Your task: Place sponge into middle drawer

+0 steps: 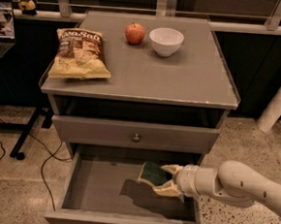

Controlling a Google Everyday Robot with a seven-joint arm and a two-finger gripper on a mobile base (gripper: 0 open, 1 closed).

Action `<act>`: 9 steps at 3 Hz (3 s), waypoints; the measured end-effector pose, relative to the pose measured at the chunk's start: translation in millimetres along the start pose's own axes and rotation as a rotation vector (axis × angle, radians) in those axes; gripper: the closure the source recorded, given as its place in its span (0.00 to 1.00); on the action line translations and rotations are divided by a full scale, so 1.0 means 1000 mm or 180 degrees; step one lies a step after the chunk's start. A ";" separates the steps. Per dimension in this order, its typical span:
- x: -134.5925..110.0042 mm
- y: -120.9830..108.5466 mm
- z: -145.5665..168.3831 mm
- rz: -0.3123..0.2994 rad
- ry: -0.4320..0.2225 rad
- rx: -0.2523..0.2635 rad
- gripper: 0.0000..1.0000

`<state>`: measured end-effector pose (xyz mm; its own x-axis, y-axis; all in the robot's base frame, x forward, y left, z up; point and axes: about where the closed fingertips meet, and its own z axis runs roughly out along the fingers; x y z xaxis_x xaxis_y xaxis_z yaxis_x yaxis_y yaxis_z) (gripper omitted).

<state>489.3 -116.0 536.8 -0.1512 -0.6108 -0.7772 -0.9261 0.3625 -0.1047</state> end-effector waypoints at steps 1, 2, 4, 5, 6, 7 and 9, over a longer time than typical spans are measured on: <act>0.013 0.001 0.008 0.0024 -0.0012 0.0145 1.00; 0.054 -0.005 0.032 0.0185 0.0028 0.0326 1.00; 0.130 -0.011 0.092 0.0502 0.0278 0.0270 1.00; 0.133 -0.010 0.095 0.0505 0.0296 0.0251 0.81; 0.133 -0.010 0.095 0.0505 0.0296 0.0251 0.58; 0.133 -0.010 0.095 0.0505 0.0296 0.0251 0.35; 0.133 -0.010 0.095 0.0505 0.0295 0.0250 0.00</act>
Offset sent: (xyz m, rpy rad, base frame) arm 0.0142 -0.0293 -0.1262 -0.0028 0.0011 -0.2244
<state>511.1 -134.0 375.5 -0.3276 -0.6026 -0.7277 -0.8589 0.5109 -0.0365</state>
